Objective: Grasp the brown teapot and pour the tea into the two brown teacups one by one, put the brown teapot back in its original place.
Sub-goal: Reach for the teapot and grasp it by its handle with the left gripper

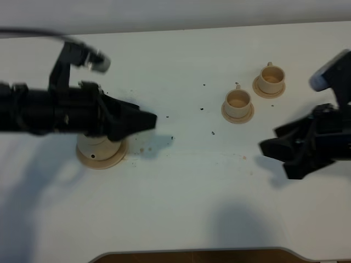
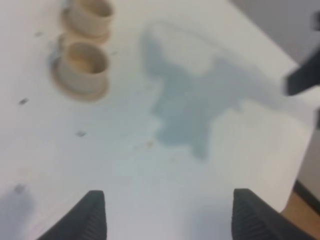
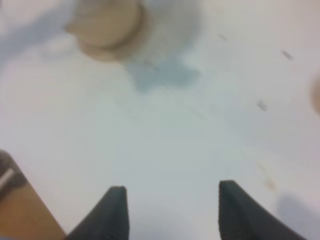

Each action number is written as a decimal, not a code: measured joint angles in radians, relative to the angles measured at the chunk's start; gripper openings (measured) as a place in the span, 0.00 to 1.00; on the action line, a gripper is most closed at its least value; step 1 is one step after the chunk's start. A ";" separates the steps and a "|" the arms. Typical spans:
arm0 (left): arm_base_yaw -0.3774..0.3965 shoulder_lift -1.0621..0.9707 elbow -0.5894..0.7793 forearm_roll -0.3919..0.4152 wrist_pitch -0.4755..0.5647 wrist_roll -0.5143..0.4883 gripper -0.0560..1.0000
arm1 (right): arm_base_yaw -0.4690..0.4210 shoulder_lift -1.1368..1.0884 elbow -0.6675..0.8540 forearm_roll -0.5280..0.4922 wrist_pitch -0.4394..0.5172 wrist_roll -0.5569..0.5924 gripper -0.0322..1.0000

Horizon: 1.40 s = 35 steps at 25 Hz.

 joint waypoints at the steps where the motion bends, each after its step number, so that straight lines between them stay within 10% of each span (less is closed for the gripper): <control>1: 0.000 0.000 -0.041 0.074 -0.002 -0.086 0.57 | 0.000 -0.030 -0.009 -0.118 0.021 0.143 0.45; 5: 0.000 0.000 -0.172 0.366 0.003 -0.412 0.57 | 0.000 -0.153 -0.019 -0.509 0.143 0.609 0.45; 9: -0.004 0.012 -0.265 0.546 0.023 -0.586 0.57 | 0.000 -0.284 -0.011 -0.687 0.280 0.816 0.45; 22: -0.057 0.196 -0.470 0.722 0.063 -0.696 0.57 | 0.000 -0.748 0.142 -0.919 0.395 0.996 0.45; 35: -0.062 0.351 -0.504 0.790 0.028 -0.738 0.57 | -0.018 -0.820 0.150 -0.913 0.404 0.994 0.45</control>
